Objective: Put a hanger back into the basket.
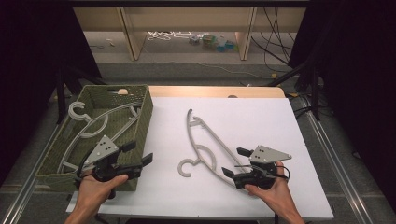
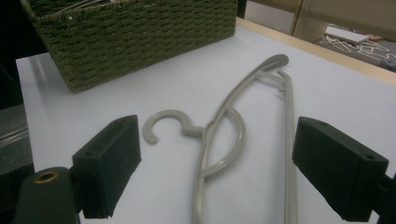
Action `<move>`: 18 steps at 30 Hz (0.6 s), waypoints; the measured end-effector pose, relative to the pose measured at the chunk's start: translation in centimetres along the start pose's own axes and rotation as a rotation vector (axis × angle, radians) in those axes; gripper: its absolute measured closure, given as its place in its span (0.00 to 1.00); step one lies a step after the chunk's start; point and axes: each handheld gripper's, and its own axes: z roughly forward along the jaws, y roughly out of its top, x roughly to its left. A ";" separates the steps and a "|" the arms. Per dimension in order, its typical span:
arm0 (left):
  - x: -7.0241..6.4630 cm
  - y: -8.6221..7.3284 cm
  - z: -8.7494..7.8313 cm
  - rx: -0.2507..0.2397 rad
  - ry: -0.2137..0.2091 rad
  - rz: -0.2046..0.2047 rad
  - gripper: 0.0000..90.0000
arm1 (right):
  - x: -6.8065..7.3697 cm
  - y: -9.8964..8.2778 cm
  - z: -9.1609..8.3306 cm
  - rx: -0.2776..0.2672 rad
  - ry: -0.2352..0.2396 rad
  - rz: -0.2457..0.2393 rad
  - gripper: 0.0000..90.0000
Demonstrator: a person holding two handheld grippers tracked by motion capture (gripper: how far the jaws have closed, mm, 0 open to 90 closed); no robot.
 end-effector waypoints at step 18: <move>-1.5 -2.5 1.1 -0.070 -0.008 0.081 0.24 | 0.3 -0.4 0.6 0.009 -0.016 -0.018 0.18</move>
